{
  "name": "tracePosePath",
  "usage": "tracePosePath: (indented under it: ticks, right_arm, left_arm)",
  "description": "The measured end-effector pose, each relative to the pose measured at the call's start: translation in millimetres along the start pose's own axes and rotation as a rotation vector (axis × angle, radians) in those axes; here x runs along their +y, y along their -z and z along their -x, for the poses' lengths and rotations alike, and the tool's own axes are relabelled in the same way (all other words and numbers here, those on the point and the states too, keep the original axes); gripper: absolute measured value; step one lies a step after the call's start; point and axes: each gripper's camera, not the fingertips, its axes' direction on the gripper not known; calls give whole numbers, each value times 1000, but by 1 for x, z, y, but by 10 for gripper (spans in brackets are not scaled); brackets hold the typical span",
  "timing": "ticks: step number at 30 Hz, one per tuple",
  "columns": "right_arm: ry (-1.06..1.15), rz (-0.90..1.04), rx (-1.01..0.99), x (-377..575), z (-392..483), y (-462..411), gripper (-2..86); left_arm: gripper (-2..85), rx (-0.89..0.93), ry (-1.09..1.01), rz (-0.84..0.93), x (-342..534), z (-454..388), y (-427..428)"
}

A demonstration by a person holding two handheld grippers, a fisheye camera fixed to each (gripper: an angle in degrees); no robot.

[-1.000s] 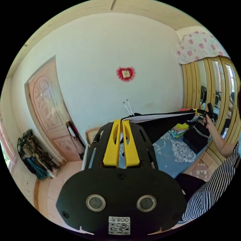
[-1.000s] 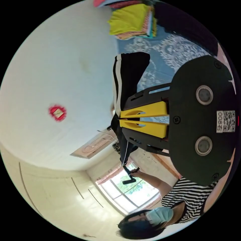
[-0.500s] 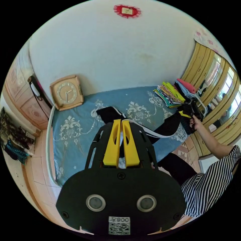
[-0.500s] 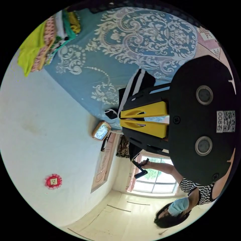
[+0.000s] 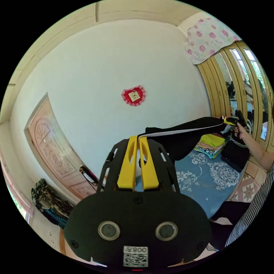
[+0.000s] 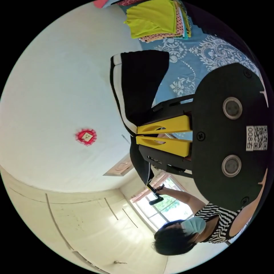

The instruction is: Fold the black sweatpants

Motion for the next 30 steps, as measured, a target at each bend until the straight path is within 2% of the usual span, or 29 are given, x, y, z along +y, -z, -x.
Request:
tracePosePath:
  ticks: [3,5,6,8,10,12,15,19,24,27,30]
  right_arm:
    - [-96,158,-9,43,-42,-44,5]
    - [-211,296,52,97,-89,-77,5]
    - [-247,348,73,113,-102,-86,5]
    - [-428,504,140,179,-155,-113,5]
    - [-589,574,145,224,-191,-122,5]
    - [-708,566,125,252,-214,-122,5]
    - [-686,586,113,246,-228,-124,4]
    - [-461,569,102,178,-216,-124,4]
    - [-179,509,49,132,-169,-109,5]
    - [-129,565,51,158,-161,-106,6]
    - [-239,706,86,226,-189,-115,7]
  left_arm:
    - [9,59,116,215,87,8,-53]
    - [10,112,183,354,152,4,-93]
    - [10,130,223,474,198,-3,-123]
    - [10,172,299,655,266,-17,-167]
    - [10,227,404,844,341,-38,-215]
    - [9,262,451,904,371,-49,-239]
    - [9,271,422,881,373,-49,-266]
    - [9,254,388,707,334,-20,-278]
    - [10,163,243,593,320,-12,-259]
    - [11,139,247,634,357,-15,-257]
    - [14,154,344,768,424,-25,-279]
